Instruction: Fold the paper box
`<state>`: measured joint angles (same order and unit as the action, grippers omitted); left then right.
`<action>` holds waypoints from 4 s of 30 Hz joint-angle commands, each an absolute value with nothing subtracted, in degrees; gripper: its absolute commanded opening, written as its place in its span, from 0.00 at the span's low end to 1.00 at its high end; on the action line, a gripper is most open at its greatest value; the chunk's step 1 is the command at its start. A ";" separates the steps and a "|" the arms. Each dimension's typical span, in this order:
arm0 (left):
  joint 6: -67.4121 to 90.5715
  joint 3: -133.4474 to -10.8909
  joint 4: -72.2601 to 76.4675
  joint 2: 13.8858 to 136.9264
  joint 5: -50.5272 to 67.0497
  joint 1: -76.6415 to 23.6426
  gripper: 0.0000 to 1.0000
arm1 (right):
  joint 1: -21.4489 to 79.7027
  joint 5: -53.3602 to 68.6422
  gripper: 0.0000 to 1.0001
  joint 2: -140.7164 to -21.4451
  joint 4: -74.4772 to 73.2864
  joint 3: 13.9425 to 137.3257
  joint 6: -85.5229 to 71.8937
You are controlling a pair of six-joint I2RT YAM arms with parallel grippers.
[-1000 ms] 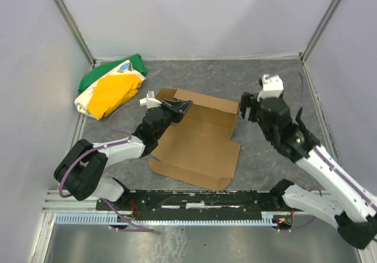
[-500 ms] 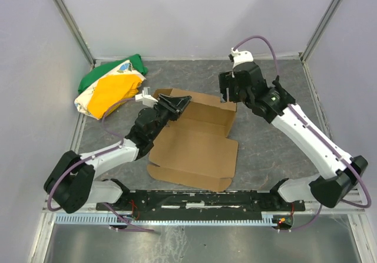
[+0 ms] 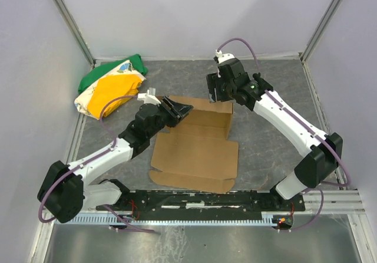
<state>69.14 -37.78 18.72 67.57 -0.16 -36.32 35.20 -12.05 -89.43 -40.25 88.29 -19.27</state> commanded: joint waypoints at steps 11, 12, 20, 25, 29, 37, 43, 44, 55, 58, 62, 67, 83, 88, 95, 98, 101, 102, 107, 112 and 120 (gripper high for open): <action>54.46 -46.15 -12.47 51.40 -5.71 -35.77 0.51 | 34.37 -7.02 0.75 -91.50 -36.70 93.38 -18.63; 50.40 -48.14 -14.85 48.69 -10.74 -35.77 0.51 | 34.18 -6.47 0.75 -91.74 -36.86 93.75 -18.41; 18.08 -54.41 -21.20 41.31 -49.42 -35.55 0.94 | 32.87 2.03 0.74 -96.41 -37.81 96.92 -17.08; 18.88 -48.33 -17.49 46.86 -41.25 -31.63 0.95 | 32.92 4.21 0.72 -99.32 -38.89 99.36 -16.68; 26.84 -45.14 -14.28 52.06 -30.29 -22.92 0.93 | 32.87 3.73 0.71 -100.19 -40.16 100.27 -15.69; 25.52 -34.03 7.24 52.59 -10.72 -10.48 0.97 | 32.25 5.92 0.67 -101.36 -42.69 101.97 -14.64; 27.81 -30.52 22.84 59.46 11.97 -8.08 0.99 | 31.78 7.67 0.66 -102.18 -44.27 102.86 -14.09; 29.53 -30.83 24.32 61.62 14.19 -6.70 0.99 | 31.74 7.90 0.66 -102.26 -44.29 102.84 -14.04; 34.46 -27.21 33.98 67.53 24.11 0.06 0.99 | 31.64 11.43 0.66 -104.36 -45.45 102.73 -13.65; 32.39 -25.15 36.10 67.05 23.52 -0.19 0.99 | 31.56 12.78 0.66 -104.71 -45.10 102.32 -13.70; 31.61 -23.29 39.92 69.59 23.32 -0.81 0.99 | 31.61 13.46 0.65 -105.21 -46.04 102.78 -13.34; 37.07 -22.51 45.00 71.29 27.00 -0.89 0.99 | 31.58 12.79 0.65 -105.55 -47.53 103.61 -12.30; 38.14 -28.11 41.22 71.75 26.22 -1.23 1.00 | 31.54 13.48 0.65 -110.49 -49.33 108.83 -11.90; 38.85 -29.91 41.36 74.13 28.21 -1.32 0.97 | 31.37 13.58 0.65 -111.14 -50.45 109.99 -11.23; 37.14 -29.86 37.89 72.12 24.35 -1.21 0.97 | 30.91 13.74 0.65 -111.41 -50.25 109.74 -11.34; 43.19 -30.60 40.97 74.08 25.90 -1.23 0.95 | 30.94 14.19 0.65 -111.62 -50.22 109.86 -11.38; 49.18 -31.53 44.54 76.18 27.44 -1.28 0.94 | 30.85 14.45 0.65 -111.58 -50.16 109.86 -11.26; 50.85 -32.21 45.69 77.11 28.23 -1.31 0.93 | 30.87 14.66 0.64 -111.60 -50.15 109.84 -11.21; 50.46 -37.74 44.70 80.19 29.62 -1.29 0.89 | 30.93 15.44 0.64 -111.71 -50.35 109.66 -10.92; 49.28 -44.97 39.02 83.91 33.09 -1.32 0.88 | 30.90 15.93 0.64 -112.04 -50.45 109.47 -10.85; 46.52 -49.35 26.92 87.00 36.03 -1.32 0.80 | 30.92 15.71 0.64 -112.59 -50.50 109.95 -10.82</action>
<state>48.07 -47.13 34.57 86.41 33.15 -1.15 30.94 16.29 -111.50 -50.02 107.96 -12.08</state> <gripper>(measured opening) 0.827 0.642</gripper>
